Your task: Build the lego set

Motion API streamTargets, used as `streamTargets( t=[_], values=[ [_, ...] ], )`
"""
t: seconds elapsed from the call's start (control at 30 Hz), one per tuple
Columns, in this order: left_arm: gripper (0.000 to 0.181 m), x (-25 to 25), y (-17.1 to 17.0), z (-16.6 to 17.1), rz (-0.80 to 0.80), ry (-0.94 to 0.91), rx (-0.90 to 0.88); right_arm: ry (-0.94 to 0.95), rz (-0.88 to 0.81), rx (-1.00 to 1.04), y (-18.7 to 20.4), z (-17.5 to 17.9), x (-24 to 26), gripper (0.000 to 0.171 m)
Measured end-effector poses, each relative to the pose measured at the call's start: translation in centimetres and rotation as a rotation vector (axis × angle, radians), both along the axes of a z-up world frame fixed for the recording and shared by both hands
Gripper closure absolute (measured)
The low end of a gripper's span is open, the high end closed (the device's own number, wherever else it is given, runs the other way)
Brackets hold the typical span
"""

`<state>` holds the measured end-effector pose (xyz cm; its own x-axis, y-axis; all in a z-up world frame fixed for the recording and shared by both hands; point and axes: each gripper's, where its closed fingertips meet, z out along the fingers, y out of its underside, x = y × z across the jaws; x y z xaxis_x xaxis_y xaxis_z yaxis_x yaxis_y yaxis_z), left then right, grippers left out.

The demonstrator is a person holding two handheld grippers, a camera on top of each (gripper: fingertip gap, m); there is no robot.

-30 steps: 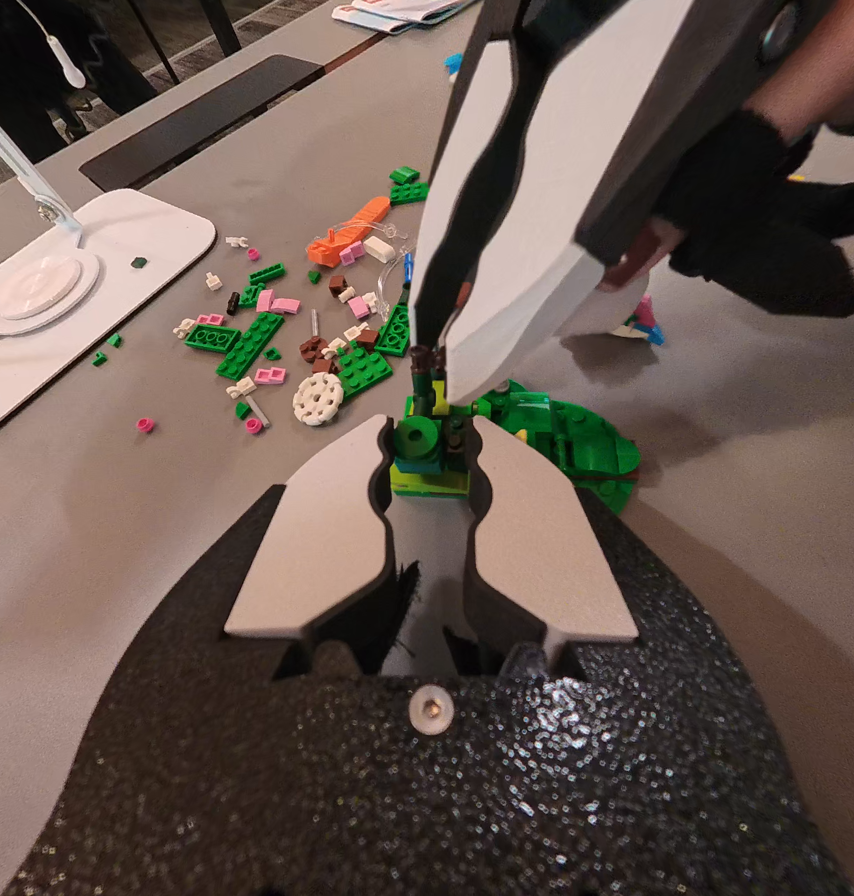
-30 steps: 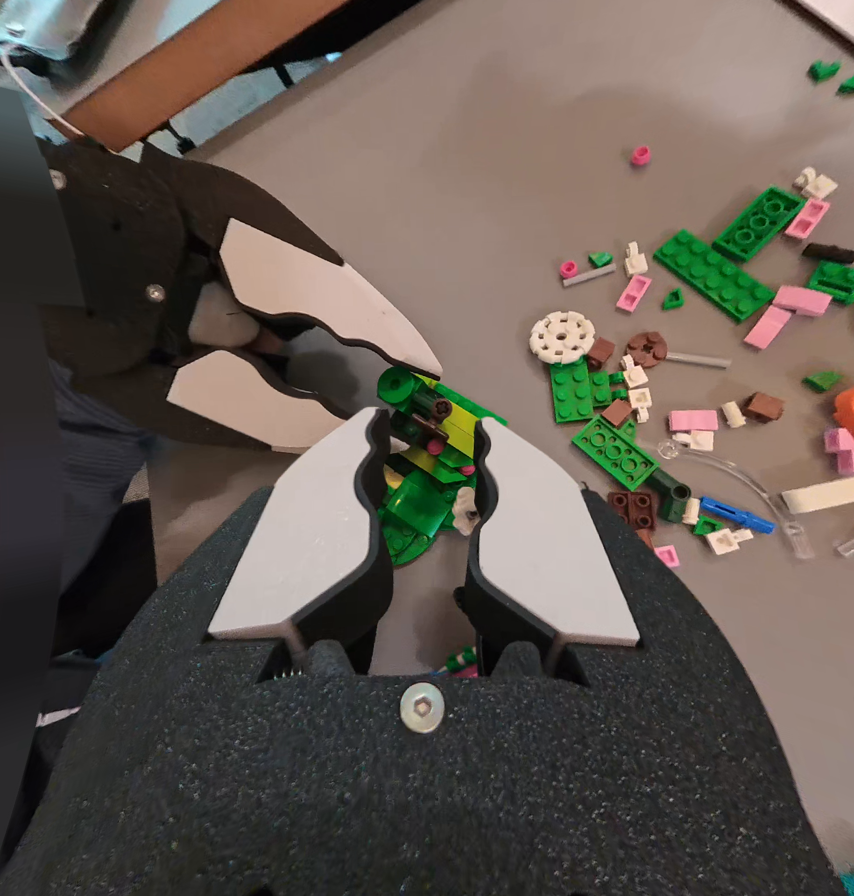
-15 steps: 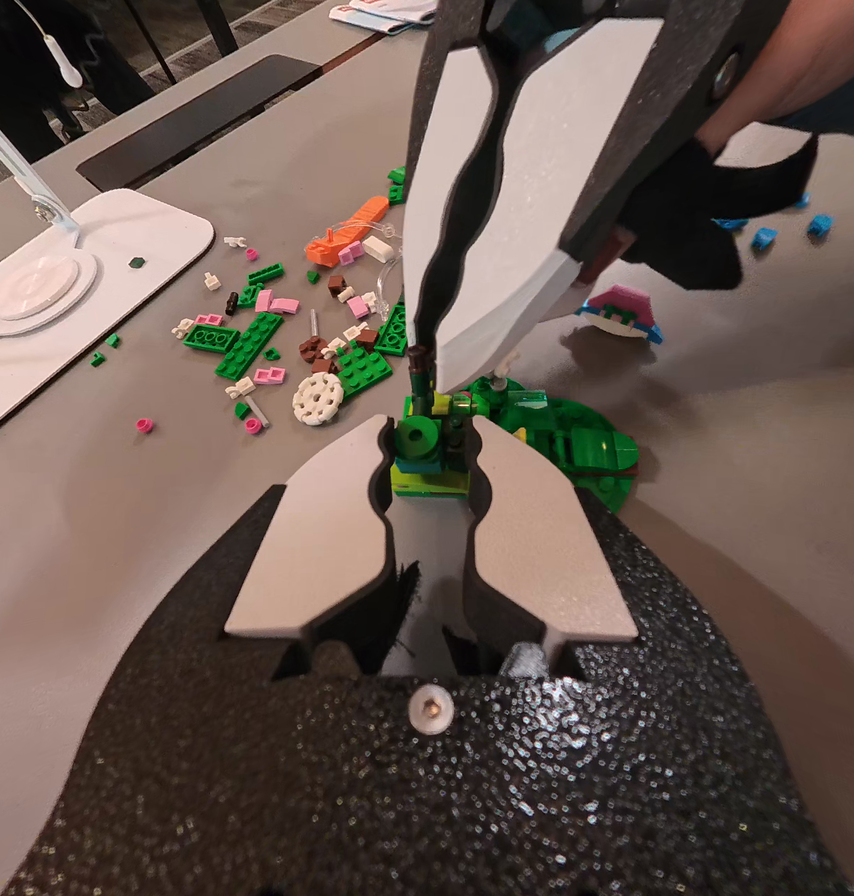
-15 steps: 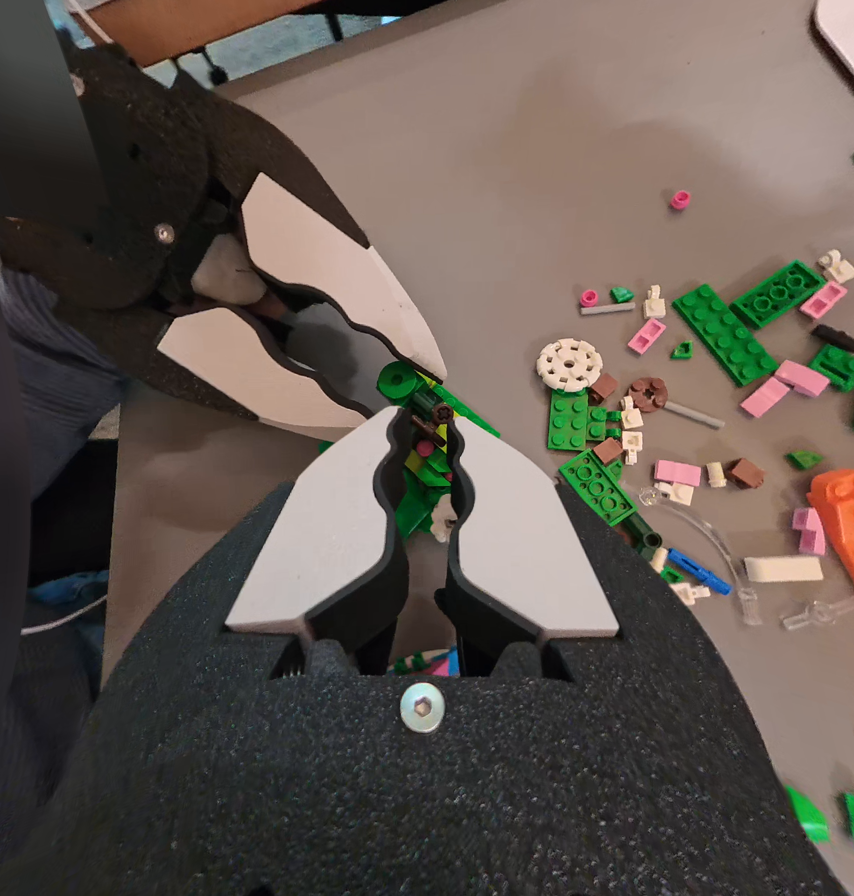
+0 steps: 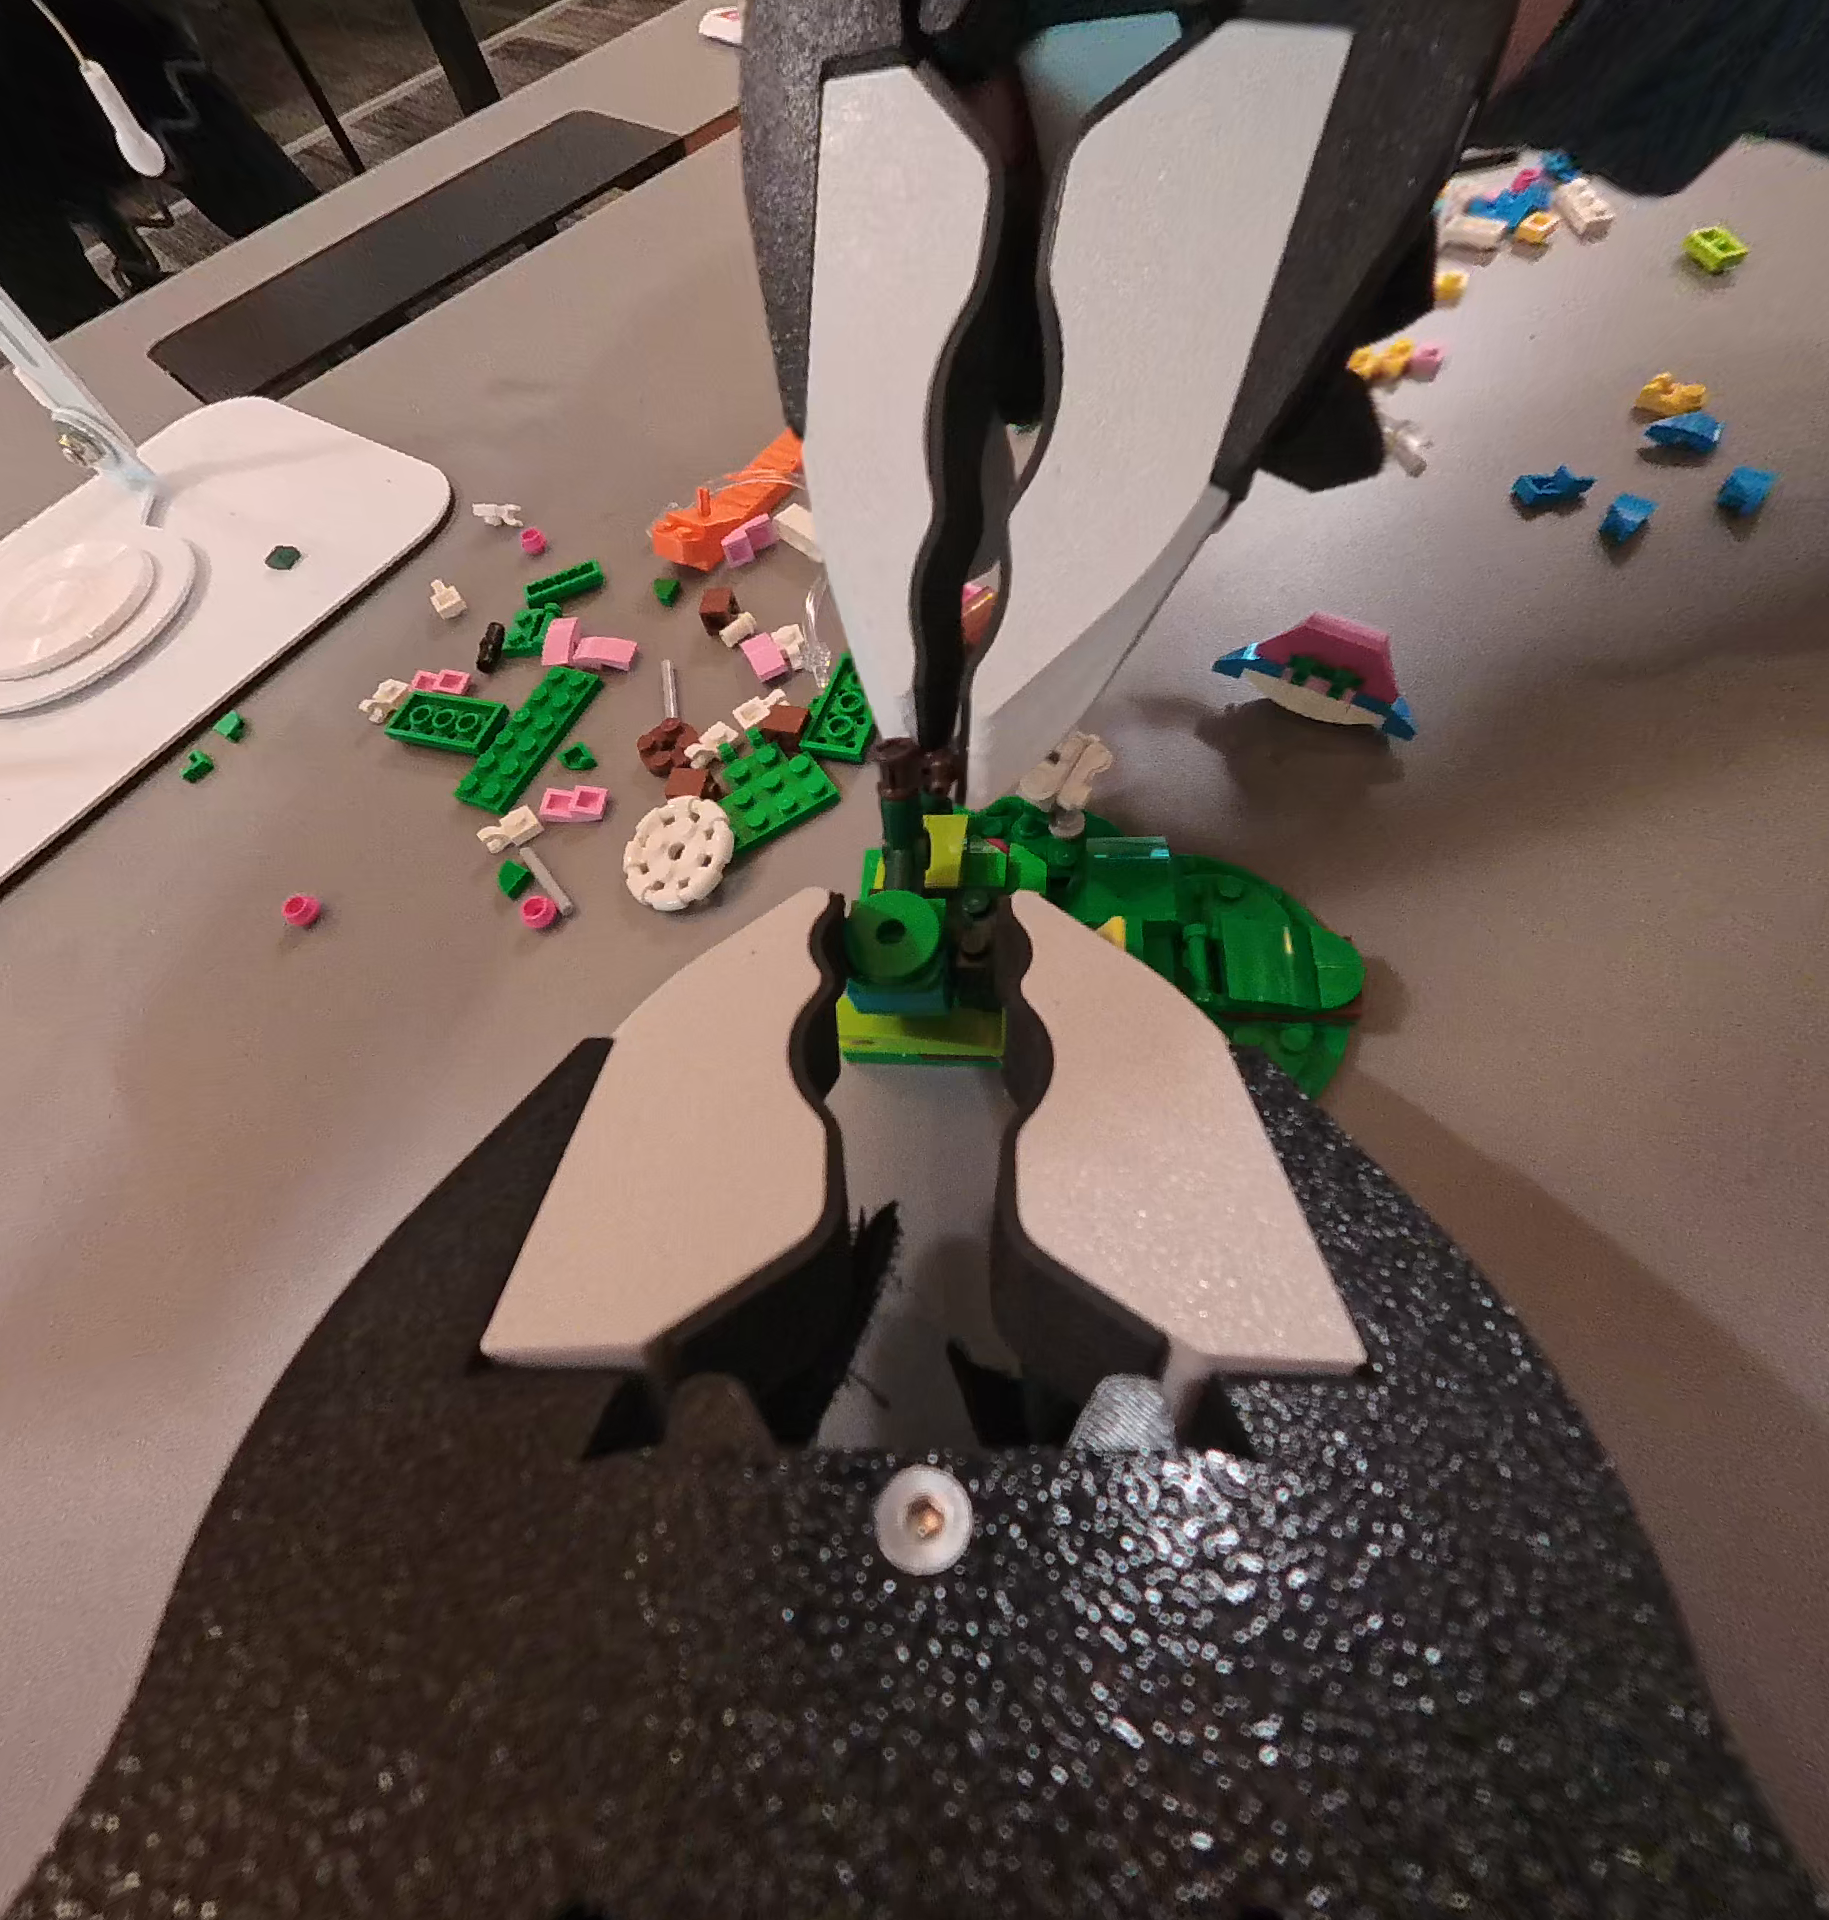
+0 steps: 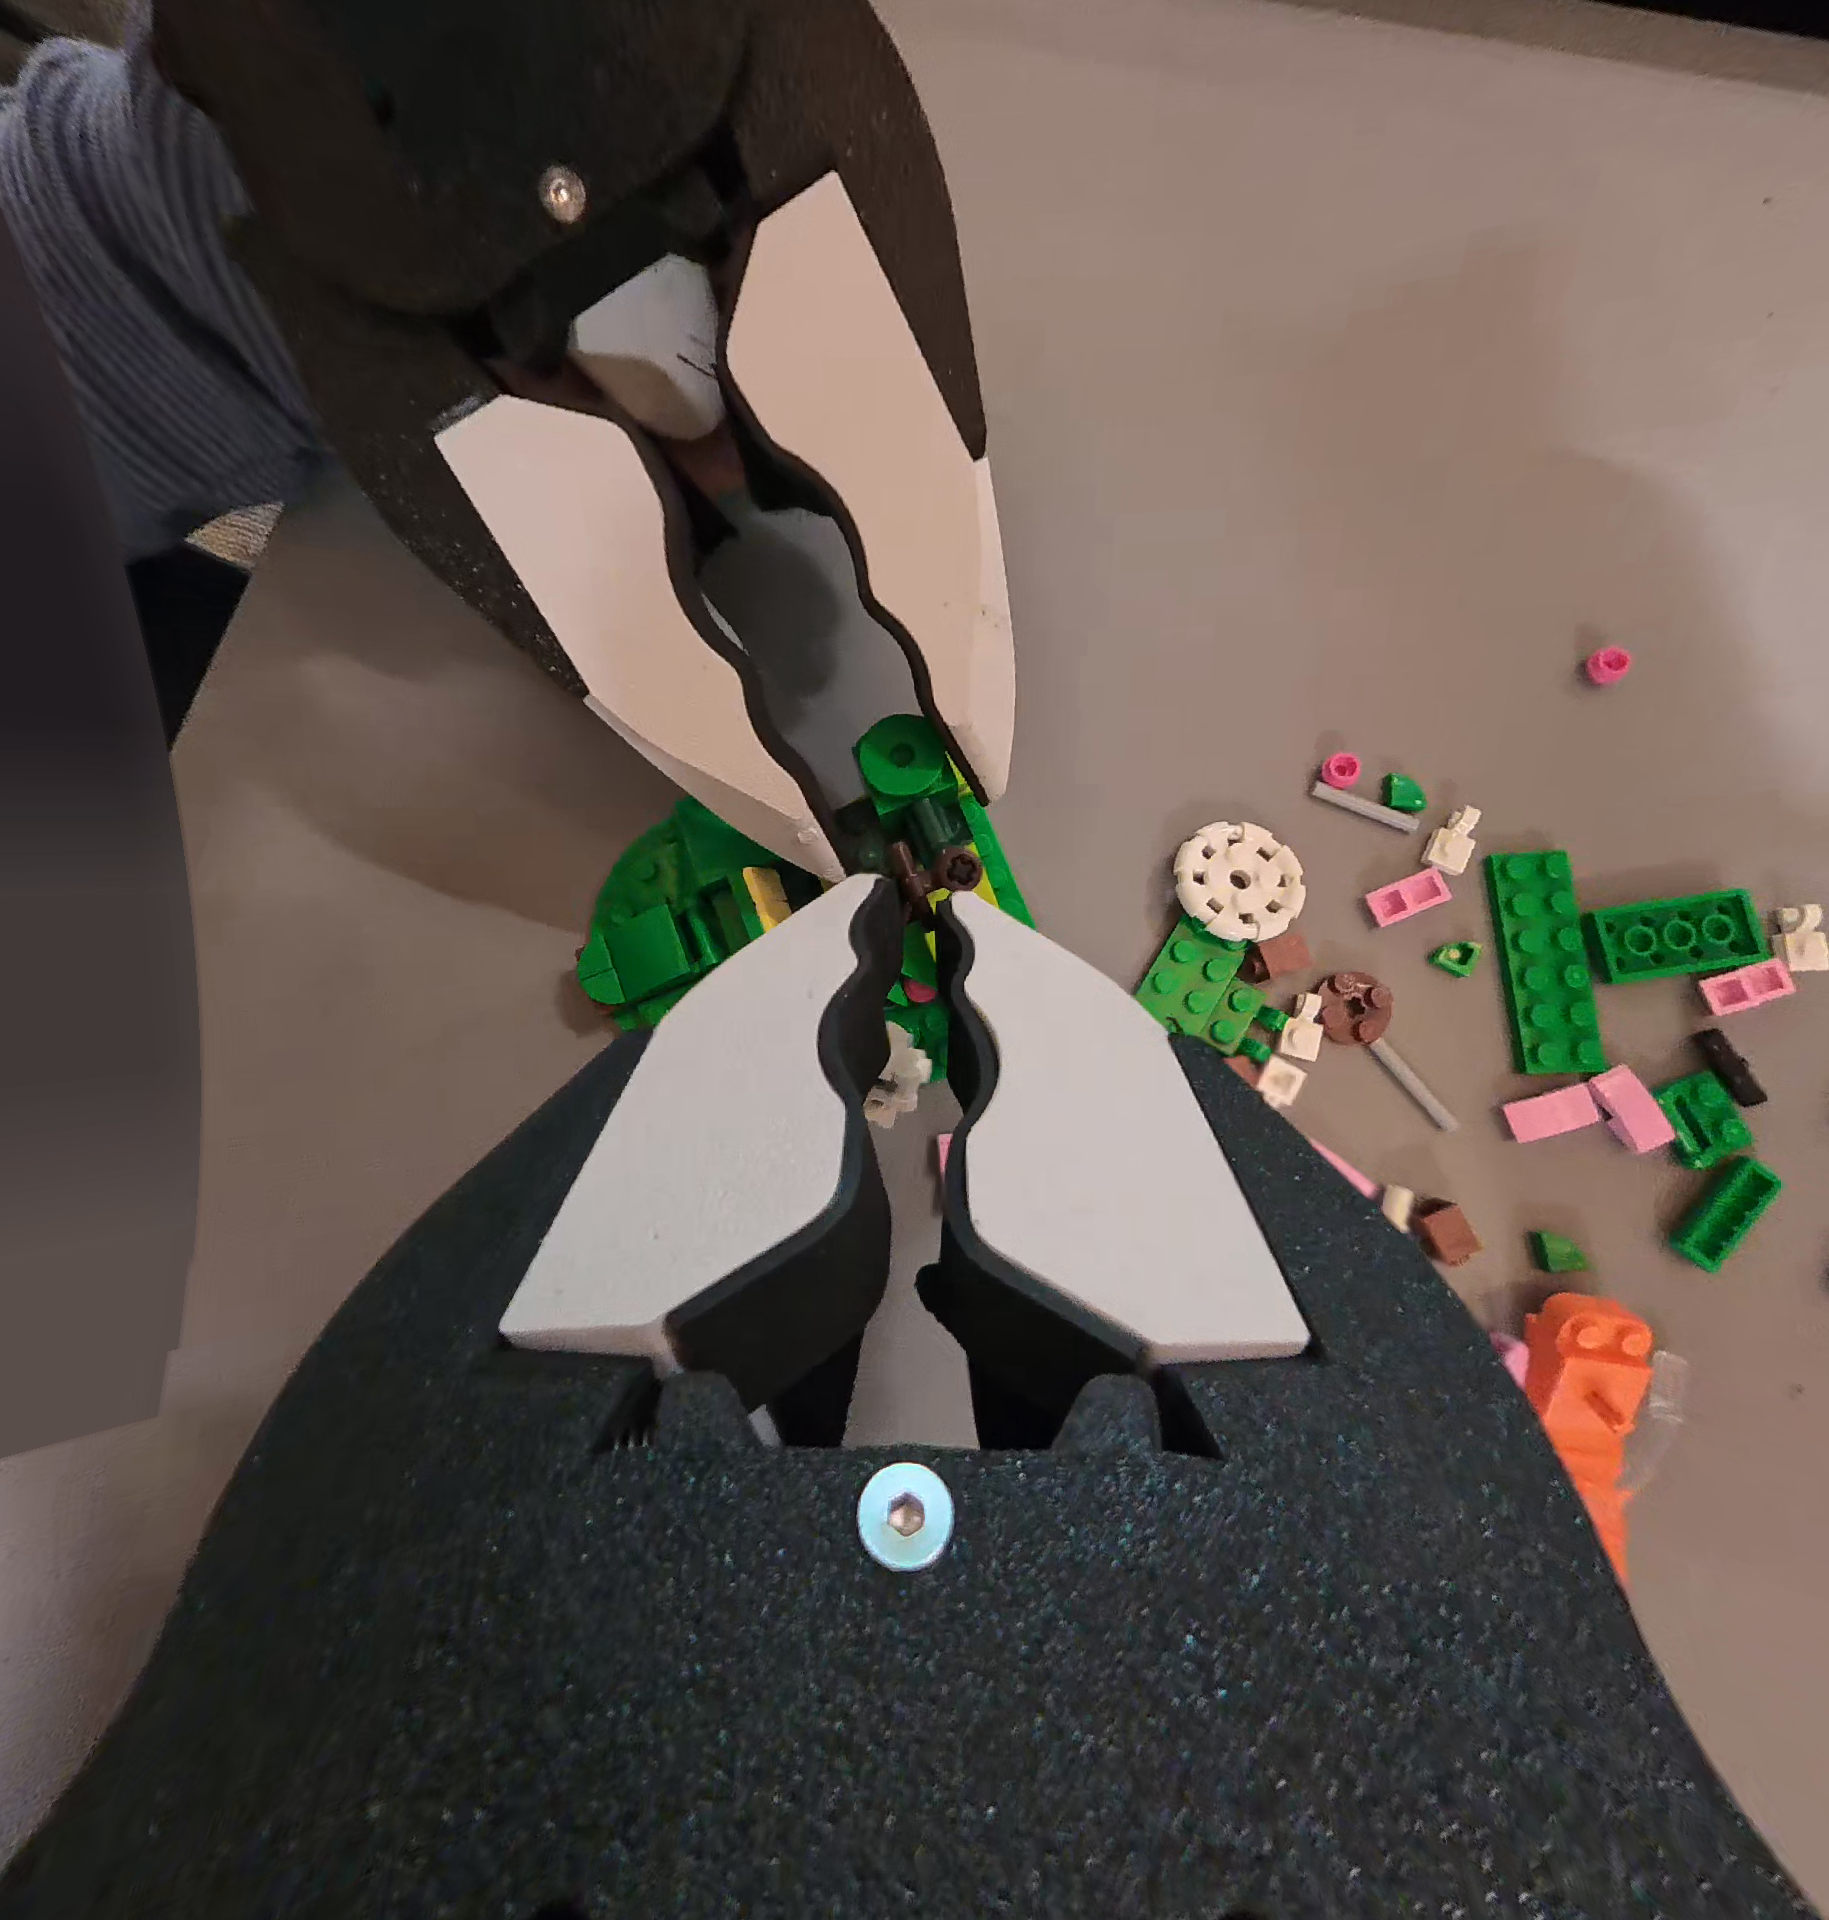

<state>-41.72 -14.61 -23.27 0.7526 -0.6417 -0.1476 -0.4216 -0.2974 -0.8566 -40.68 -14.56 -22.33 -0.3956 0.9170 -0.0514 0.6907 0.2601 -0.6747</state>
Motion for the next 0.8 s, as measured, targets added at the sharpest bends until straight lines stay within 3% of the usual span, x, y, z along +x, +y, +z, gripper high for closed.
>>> streamTargets(
  t=[0.03, 0.1, 0.17, 0.43, 0.8],
  values=[
    [0.154, 0.01, -0.01, 0.00, -0.001, 0.000, -0.001, -0.006, -0.010, -0.009, -0.08, 0.03, 0.09, 0.163],
    [0.154, 0.01, -0.01, -0.01, -0.001, -0.001, -0.001, -0.007, -0.027, -0.012, -0.19, 0.23, 0.17, 0.142],
    [0.154, 0.01, -0.02, 0.00, -0.001, 0.000, 0.000, -0.021, -0.061, 0.000, 0.05, 0.35, 0.11, 0.138],
    [0.154, 0.06, -0.07, 0.00, -0.006, 0.002, 0.002, -0.123, -0.026, 0.116, 0.00, 0.35, -0.38, 0.156],
    [0.155, 0.17, -0.16, 0.00, -0.018, -0.006, -0.005, -0.067, 0.462, 0.490, 0.32, 0.33, -0.33, 0.157]
  ],
)
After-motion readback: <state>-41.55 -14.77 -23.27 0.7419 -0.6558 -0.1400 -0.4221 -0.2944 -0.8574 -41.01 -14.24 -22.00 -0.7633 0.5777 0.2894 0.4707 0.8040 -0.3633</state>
